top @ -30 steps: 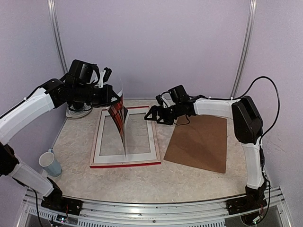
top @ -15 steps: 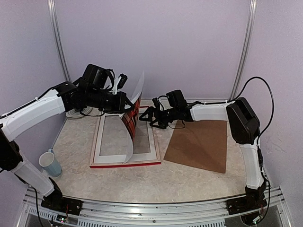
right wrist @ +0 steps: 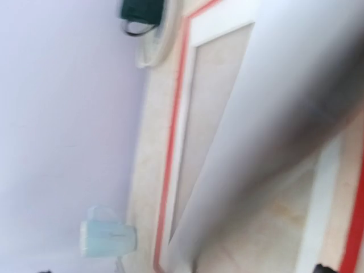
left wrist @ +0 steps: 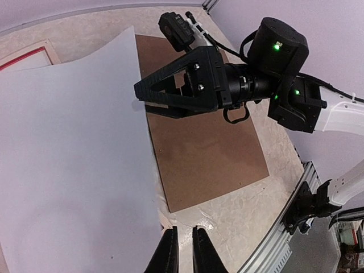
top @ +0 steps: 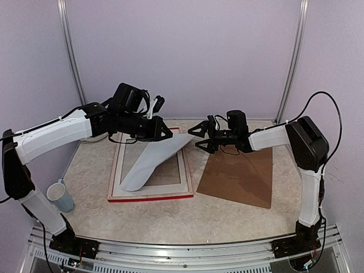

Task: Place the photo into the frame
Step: Turn over the photo, then pick up the photo from the frame body.

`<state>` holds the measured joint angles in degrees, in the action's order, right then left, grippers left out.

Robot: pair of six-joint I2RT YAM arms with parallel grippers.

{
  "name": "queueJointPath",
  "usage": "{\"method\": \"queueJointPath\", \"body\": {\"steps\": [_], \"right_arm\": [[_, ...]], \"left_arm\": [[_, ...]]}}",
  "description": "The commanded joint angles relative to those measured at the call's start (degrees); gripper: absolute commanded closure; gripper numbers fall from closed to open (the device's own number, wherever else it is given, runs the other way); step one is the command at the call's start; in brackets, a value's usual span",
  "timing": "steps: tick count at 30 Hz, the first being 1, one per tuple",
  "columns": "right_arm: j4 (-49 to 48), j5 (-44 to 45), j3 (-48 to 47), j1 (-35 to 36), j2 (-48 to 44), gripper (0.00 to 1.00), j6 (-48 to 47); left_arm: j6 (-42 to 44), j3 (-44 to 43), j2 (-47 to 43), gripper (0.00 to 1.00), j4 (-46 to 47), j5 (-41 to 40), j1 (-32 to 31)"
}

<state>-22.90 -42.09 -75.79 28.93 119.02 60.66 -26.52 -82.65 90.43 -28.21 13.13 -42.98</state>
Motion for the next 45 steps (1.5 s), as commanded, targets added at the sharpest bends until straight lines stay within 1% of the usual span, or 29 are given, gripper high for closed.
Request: {"method": "queueJointPath", "body": {"steps": [1,6,9,16,21,23,25,29,31,34,39,42,45], "right_arm": [[-14.22,-4.61,3.58,-0.01,-1.85,0.01,9.05],[-10.68,-3.95,3.91,-0.01,-0.16,0.01,8.04],[-8.98,-3.02,5.26,0.01,0.63,0.01,7.11],[-7.59,-2.79,6.11,1.05,2.64,0.01,5.42],[-2.11,-0.96,4.38,1.35,3.2,0.02,1.44],[3.63,0.16,2.14,1.33,3.77,0.04,-1.61],[6.92,0.9,0.56,1.31,4.27,0.08,-3.84],[7.39,-0.36,-0.47,1.54,5.37,0.23,-4.01],[6.26,-1.65,-0.41,1.93,5.54,0.25,-3.19],[3.45,-2.35,0.51,2.81,5.24,0.23,-1.4],[4.38,-0.85,1.13,4.77,4.73,0.15,-1.31],[2.91,0.48,3.43,5.63,4.37,0.13,-0.19],[1.1,1.14,5.63,6.41,4.03,0.13,1.38]], "left_arm": [[-0.9,0.56,1.91,0.89,3.41,1.64,-0.69],[-1.74,2.19,3.24,0.89,5.88,3.09,-0.81],[-2.1,4.1,2.66,0.88,6.84,1.08,0.1],[-5.73,14.03,-2.01,0.87,13.84,3.58,8.14],[-5.85,20.06,-4.53,0.87,15.94,4.01,12.52],[-5.67,22.06,-5.26,0.87,16.52,3.94,13.62],[-5.6,23.92,-5.88,0.87,17.14,3.92,14.6],[-5.81,27.91,-7.14,0.87,18.94,4.07,16.84],[-5.88,29.76,-7.61,0.87,20.21,4.18,18.35],[-6.14,32.97,-7.98,0.87,22.64,4.01,20.18],[-7.87,37.03,-7.1,0.87,26.41,4.33,21.26],[-9.99,39.41,-6.27,0.87,29.78,5.25,21.11],[-10.82,40.63,-6.06,0.87,30.82,4.73,20.94]]}}
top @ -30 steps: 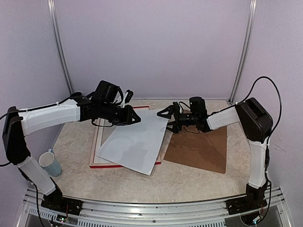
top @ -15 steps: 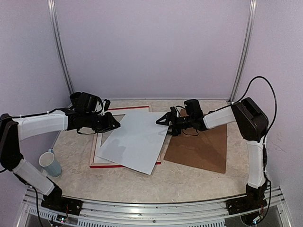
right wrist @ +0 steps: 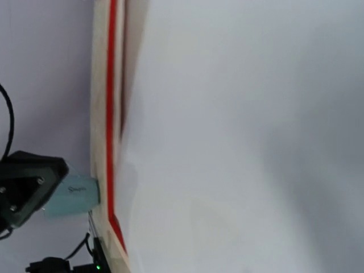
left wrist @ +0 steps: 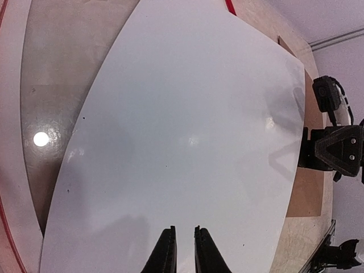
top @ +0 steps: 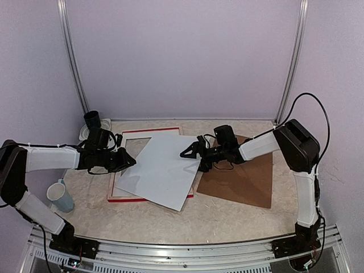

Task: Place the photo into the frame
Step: Pick up the photo from the frame body.

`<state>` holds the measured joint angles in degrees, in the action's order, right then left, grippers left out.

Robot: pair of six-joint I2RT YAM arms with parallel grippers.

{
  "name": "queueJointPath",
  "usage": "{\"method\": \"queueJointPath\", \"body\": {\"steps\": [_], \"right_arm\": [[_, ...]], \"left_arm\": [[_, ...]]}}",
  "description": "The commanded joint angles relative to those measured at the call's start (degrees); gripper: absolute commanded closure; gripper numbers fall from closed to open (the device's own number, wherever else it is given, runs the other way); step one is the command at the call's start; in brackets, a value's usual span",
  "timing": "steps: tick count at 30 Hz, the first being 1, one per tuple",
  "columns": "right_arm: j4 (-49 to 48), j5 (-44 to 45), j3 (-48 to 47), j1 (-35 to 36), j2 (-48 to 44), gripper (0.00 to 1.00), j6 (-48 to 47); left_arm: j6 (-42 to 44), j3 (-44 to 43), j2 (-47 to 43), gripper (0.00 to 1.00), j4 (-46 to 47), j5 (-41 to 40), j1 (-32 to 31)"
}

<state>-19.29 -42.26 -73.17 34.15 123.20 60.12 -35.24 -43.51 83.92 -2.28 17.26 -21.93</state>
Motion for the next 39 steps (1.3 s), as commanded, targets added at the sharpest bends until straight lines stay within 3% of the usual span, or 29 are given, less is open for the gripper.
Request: {"method": "queueJointPath", "body": {"steps": [1,12,22,27,32,39], "right_arm": [[-3.24,1.67,3.85,1.44,-0.52,0.14,2.59],[-8.08,5.55,10.45,3.03,-4.9,0.23,7.35],[-12.51,5.78,10.46,3.54,-3.94,0.71,9.94],[-14.29,5.07,9.73,3.55,-2.69,0.87,10.08],[-8.38,3.78,6.59,3.47,-2.44,0.99,5.85],[2.6,-0.89,0.69,2.22,-2.26,1.0,-2.27]], "left_arm": [[-2.51,2.02,0.37,0.87,5.41,0.59,-0.17],[-3.93,3.52,2.3,0.87,7.55,-0.92,-3.2],[-4.12,3.52,-0.77,0.87,7.72,-2.96,-1.94],[-5.07,6.87,-3.62,0.87,11.69,-4.94,-1.51],[-4.66,9.39,-5.99,0.87,13.61,-7.44,-0.65],[-2.96,11.63,-8.86,0.87,15.69,-9.99,1.08]]}}
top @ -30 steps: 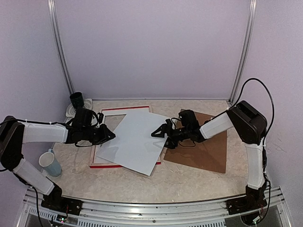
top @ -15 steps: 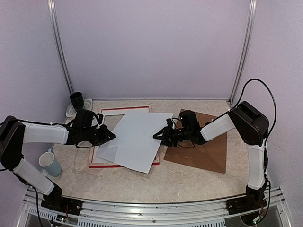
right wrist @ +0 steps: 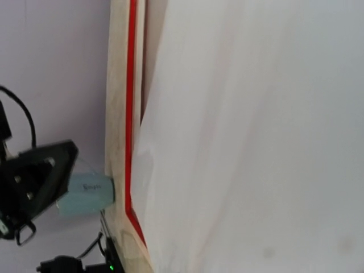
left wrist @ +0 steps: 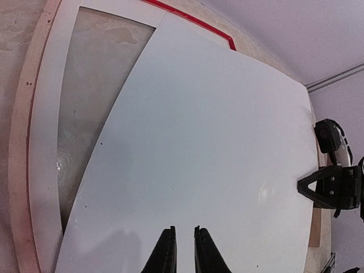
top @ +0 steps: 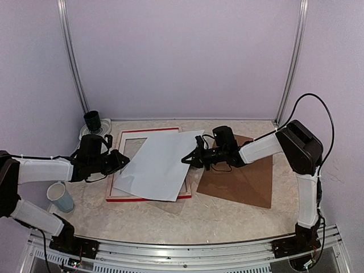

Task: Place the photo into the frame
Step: Pick up the photo from the frame body, then place the photo on the mat board.

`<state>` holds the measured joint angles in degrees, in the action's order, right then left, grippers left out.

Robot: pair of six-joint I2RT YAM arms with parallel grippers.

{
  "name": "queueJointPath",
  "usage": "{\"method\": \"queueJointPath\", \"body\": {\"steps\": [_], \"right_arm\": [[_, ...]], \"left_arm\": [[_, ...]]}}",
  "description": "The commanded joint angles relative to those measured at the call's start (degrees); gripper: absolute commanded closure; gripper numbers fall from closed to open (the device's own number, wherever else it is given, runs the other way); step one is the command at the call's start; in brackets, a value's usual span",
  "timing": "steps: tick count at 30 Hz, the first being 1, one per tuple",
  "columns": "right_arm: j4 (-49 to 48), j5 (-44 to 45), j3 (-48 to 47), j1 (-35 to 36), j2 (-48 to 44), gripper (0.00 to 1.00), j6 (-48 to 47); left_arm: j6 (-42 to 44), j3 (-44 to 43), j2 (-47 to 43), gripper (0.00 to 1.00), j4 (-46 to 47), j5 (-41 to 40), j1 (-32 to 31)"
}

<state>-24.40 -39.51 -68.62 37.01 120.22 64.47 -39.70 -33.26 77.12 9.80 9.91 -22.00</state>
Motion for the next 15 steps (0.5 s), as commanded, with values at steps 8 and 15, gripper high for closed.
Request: {"method": "queueJointPath", "body": {"steps": [8,15], "right_arm": [[25.64,-7.6,-14.84,-3.2,1.57,1.0,-19.58],[37.67,-9.68,-28.13,-5.23,7.6,1.0,-28.55]], "left_arm": [[0.76,5.3,-1.84,0.83,10.28,-2.19,5.23],[1.1,7.29,-1.56,0.74,15.79,-3.2,7.37]]}}
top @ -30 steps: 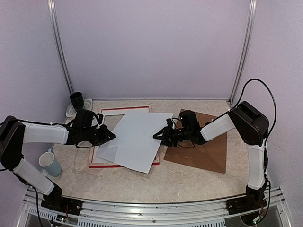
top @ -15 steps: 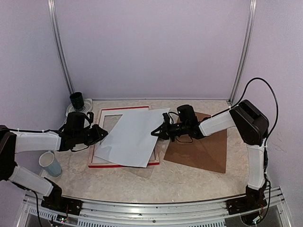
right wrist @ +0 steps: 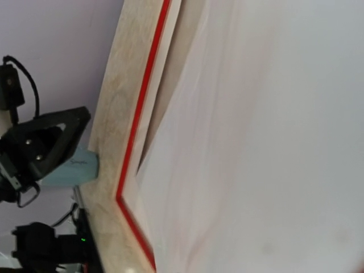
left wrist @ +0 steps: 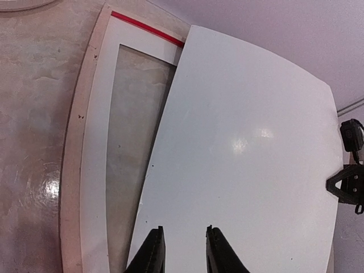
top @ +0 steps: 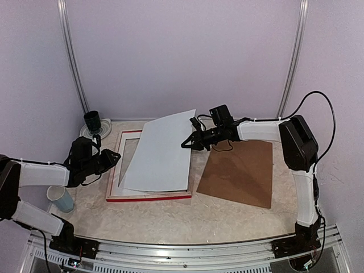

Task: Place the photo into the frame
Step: Place the photo on the mat board.

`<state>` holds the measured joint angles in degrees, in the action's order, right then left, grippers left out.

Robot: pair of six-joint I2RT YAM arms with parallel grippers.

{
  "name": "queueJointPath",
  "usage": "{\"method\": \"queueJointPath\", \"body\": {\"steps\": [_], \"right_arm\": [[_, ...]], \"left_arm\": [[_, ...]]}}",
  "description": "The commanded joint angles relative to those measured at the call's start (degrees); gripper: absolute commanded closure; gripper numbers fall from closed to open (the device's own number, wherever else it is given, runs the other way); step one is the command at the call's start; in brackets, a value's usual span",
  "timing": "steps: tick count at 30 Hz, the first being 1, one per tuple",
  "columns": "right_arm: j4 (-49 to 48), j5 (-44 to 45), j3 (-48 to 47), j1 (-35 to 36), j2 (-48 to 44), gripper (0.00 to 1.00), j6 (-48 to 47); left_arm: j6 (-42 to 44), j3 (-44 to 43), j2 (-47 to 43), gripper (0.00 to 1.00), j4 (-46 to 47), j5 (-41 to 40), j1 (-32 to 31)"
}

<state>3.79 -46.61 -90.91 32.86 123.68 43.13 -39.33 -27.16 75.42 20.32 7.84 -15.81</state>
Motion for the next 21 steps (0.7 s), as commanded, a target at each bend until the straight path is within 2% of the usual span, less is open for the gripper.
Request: {"method": "queueJointPath", "body": {"steps": [1,7,11,15,21], "right_arm": [[10.48,-3.11,-7.72,-1.13,5.26,1.0,-7.91],[17.8,-7.2,-19.88,-1.22,11.67,1.0,-11.95],[18.1,-10.8,-22.82,-1.46,13.82,1.0,-12.51],[15.63,-15.37,-23.54,-1.83,15.56,1.0,-11.83],[11.36,-20.81,-24.19,-1.87,18.5,1.0,-9.26]], "left_arm": [[0.88,1.37,0.29,0.71,5.6,-1.16,1.65],[1.19,2.89,1.39,0.37,7.75,-0.78,4.06],[1.39,3.47,2.18,0.18,9.49,0.29,5.11],[1.54,3.6,3.48,0.1,10.88,1.4,5.9],[1.75,3.37,7.38,0.08,12.74,3.05,6.96]]}}
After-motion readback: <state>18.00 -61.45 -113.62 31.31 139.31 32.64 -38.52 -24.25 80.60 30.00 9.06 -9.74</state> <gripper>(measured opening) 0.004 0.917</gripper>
